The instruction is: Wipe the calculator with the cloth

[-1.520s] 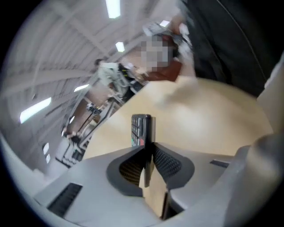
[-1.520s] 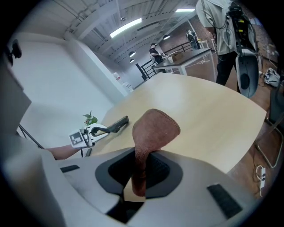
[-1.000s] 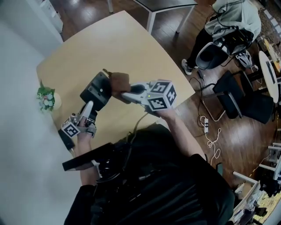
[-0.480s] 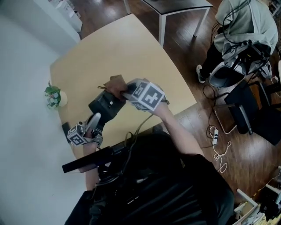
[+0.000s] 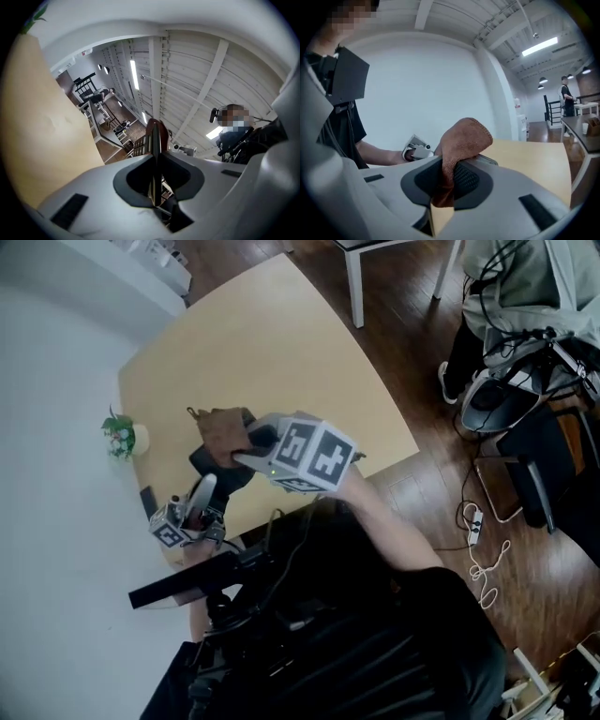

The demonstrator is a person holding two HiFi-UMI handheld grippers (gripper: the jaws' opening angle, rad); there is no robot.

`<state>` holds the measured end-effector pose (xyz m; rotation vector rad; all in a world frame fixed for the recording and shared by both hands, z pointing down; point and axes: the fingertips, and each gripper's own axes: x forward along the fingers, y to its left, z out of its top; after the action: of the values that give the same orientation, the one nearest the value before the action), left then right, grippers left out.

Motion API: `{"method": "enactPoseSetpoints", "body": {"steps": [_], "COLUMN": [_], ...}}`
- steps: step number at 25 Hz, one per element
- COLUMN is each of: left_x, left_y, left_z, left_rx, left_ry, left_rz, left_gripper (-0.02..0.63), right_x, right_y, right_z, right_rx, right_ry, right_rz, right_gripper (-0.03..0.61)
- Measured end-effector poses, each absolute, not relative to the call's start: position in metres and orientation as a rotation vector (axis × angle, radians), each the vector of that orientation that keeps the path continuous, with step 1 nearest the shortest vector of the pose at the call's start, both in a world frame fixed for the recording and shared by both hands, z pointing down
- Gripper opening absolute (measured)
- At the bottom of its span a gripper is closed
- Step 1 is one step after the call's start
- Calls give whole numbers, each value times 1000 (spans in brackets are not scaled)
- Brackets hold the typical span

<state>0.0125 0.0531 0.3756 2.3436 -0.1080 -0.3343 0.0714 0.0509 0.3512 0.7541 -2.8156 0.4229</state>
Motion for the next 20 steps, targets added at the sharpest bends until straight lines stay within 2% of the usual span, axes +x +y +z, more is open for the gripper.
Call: {"method": "enactPoseSetpoints", "body": {"steps": [5, 11, 14, 20], "left_x": [23, 13, 10, 19], "left_y": [61, 57, 48, 45], "left_z": [366, 354, 348, 349], "left_rx": [2368, 2271, 2239, 2245], "left_ry": [-70, -29, -43, -58], "left_rz": [-325, -497, -548, -533], "left_gripper": [69, 58, 58, 60], "right_x": [91, 159, 180, 113], "right_y": [36, 14, 26, 73], "right_z": [375, 420, 411, 339], "right_rx": [826, 1088, 1159, 869], "right_ry": [-2704, -2574, -2606, -2816], "right_rz": [447, 568, 598, 384], "right_gripper": [52, 49, 49, 51]}}
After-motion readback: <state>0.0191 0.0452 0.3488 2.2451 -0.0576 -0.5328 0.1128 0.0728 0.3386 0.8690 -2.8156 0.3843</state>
